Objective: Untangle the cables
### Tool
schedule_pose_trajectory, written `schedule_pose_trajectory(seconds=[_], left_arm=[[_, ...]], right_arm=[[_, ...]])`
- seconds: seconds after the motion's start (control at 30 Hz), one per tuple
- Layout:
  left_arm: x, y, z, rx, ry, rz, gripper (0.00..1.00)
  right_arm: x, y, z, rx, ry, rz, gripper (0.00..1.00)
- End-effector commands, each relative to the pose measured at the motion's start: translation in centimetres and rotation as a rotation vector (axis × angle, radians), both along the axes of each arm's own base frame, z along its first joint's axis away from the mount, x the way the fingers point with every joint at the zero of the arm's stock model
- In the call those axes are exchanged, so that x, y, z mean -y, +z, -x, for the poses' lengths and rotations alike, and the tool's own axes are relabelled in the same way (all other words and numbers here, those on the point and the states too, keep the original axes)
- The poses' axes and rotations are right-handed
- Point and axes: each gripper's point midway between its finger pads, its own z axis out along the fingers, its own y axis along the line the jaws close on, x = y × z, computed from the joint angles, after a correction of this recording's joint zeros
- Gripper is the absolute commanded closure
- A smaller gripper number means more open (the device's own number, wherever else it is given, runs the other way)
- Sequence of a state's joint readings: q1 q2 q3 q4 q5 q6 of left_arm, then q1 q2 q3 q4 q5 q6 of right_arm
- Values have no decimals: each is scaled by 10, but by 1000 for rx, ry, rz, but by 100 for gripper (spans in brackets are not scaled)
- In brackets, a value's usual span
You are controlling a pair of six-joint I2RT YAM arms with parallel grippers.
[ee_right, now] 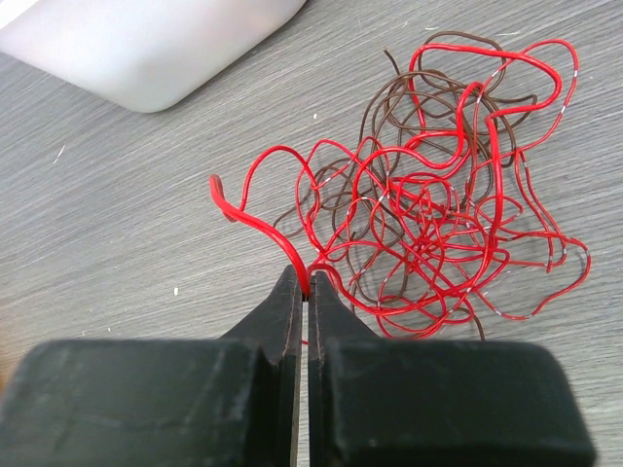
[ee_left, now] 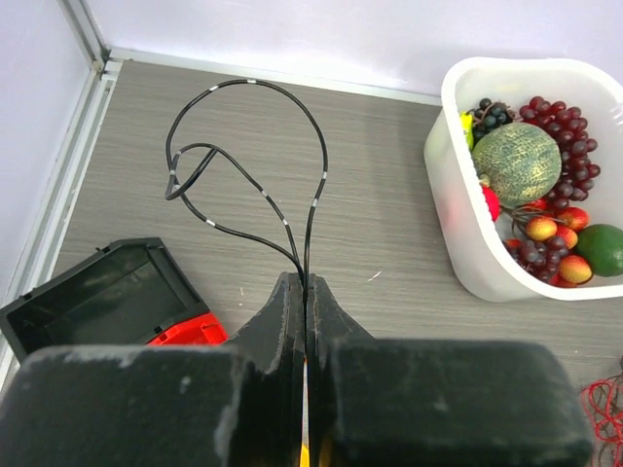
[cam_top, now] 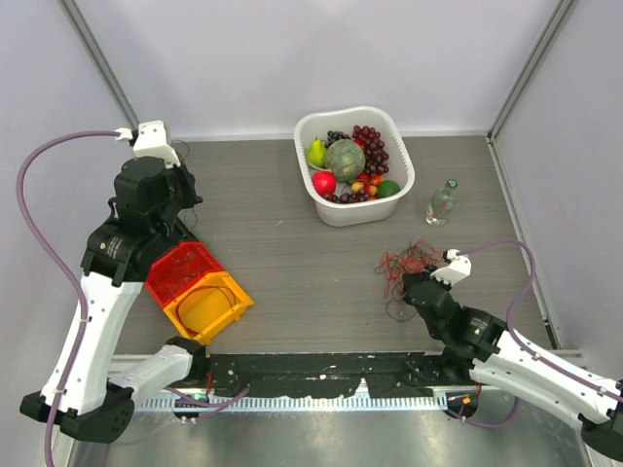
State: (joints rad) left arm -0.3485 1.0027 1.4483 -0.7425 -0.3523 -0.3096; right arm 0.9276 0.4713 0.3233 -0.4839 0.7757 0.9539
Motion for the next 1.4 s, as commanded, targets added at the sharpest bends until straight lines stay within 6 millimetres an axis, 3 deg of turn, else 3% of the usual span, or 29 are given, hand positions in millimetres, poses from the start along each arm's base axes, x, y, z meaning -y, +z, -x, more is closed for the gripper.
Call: schedule_pose_trajectory(seconds=[0.0, 0.27, 0.53, 0.7, 0.9, 1.03, 1.2, 1.37], left_arm=[[-14, -1, 3, 9, 50, -34, 100], [-25, -22, 5, -21, 90, -65, 100], [-62, -51, 29, -87, 269, -128, 100], [-76, -102, 44, -186, 370, -129, 100], [-61, -171, 40, -308, 385, -23, 100], [-64, -201, 22, -374, 418, 28, 100], [-82, -227, 0, -404, 472, 177, 100], [-78, -262, 7, -496, 493, 331, 100]], right_arm=[[-2, 5, -4, 27, -8, -21, 99], [-2, 5, -3, 29, -2, -24, 99], [-2, 4, -4, 26, -5, -11, 99], [-3, 3, -4, 20, 0, -6, 99], [-3, 5, -4, 25, 0, -17, 99], [-3, 4, -4, 24, 1, -18, 99], [-3, 3, -3, 22, 4, -17, 99], [-3, 3, -4, 25, 3, -15, 99]])
